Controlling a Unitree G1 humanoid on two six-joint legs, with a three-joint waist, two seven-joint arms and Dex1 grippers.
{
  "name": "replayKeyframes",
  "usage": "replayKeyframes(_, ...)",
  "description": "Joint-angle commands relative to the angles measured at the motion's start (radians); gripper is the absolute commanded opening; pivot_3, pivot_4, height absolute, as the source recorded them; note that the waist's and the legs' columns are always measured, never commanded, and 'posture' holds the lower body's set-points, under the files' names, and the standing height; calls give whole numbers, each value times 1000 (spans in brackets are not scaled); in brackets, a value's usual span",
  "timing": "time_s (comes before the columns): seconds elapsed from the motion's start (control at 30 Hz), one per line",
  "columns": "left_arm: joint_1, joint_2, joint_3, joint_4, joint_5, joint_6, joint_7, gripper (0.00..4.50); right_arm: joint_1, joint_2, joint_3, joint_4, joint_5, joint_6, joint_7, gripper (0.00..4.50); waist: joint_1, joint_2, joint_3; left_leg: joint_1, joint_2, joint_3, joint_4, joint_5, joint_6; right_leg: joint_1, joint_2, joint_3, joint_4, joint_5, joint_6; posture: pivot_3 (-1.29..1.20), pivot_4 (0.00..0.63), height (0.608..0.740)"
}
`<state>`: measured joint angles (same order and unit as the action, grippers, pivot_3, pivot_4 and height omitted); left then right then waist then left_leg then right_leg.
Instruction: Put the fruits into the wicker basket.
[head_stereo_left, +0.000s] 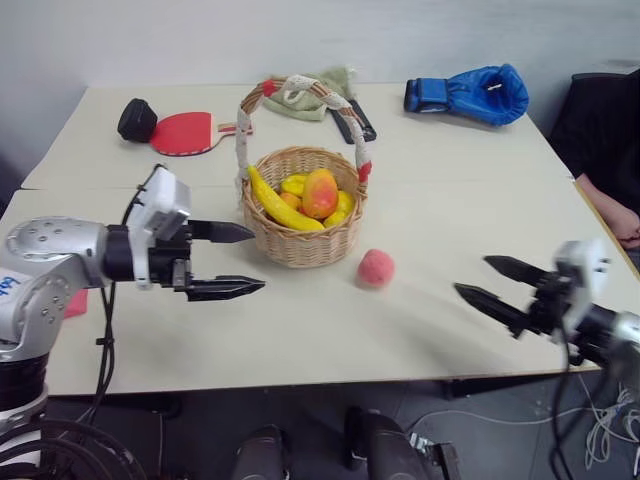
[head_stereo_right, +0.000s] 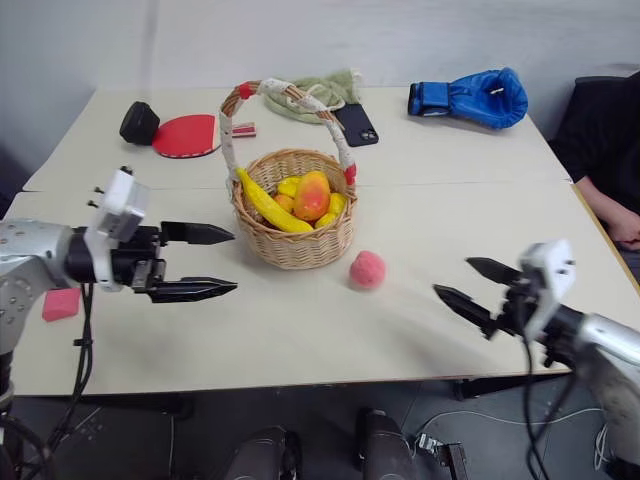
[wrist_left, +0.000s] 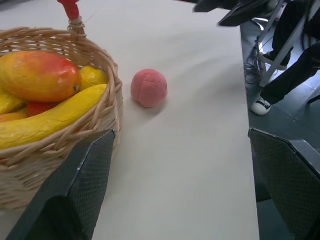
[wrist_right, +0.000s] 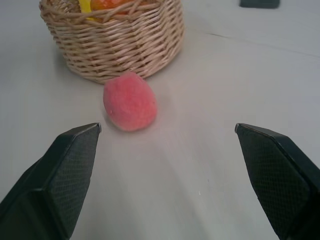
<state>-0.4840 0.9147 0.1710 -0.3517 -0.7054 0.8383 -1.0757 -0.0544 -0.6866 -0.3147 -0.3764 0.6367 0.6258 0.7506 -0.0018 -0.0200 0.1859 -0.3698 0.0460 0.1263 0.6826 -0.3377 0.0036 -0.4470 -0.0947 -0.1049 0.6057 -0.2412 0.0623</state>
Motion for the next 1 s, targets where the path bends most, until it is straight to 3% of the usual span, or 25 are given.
replayKeyframes(0.03, -29, -5, -3, -35, -14, -15, 20, 4477, -73, 44, 126, 61, -96, -81, -16, 4500, 2, 0, 0, -1, 0, 0, 0, 0, 0, 0, 0, -1, 2, 0, 0, 0, 150, 740)
replayKeyframes(0.23, -36, -16, -18, -35, -13, -19, 40, 4477, -209, 150, 284, 216, -222, -204, -20, 4500, -1, 0, 0, -1, 0, 1, 1, 0, 2, 0, -1, -2, 1, 1, 2, 0, 150, 740)
replayKeyframes(0.5, -49, -19, -23, -13, -3, -38, 47, 4477, -309, 227, 364, 349, -282, -244, 1, 4500, -2, 0, 0, 0, 1, 1, 1, 1, 1, 0, -1, -2, 4, 0, 2, 0, 150, 740)
replayKeyframes(0.73, -61, -17, -11, 6, 0, -43, 64, 4500, -320, 236, 343, 284, -219, -209, 40, 2734, -2, 0, 0, 0, 1, 0, 1, 1, 2, 0, -1, -2, 5, 0, 2, 0, 150, 740)
replayKeyframes(0.87, -49, -12, 14, 14, 6, -47, 86, 4500, -324, 186, 285, 92, -42, -58, 84, 2591, -2, 1, 1, 0, 1, 0, 1, 1, 2, 0, -2, -2, 5, 1, 2, 0, 150, 740)
replayKeyframes(1.0, -52, -16, 53, 26, -20, -31, 109, 4500, -484, 239, 288, 0, 122, 86, 31, 2590, -10, 1, 1, 1, 2, 1, 1, 2, 1, 0, -1, -1, 6, 1, 1, 0, 150, 740)
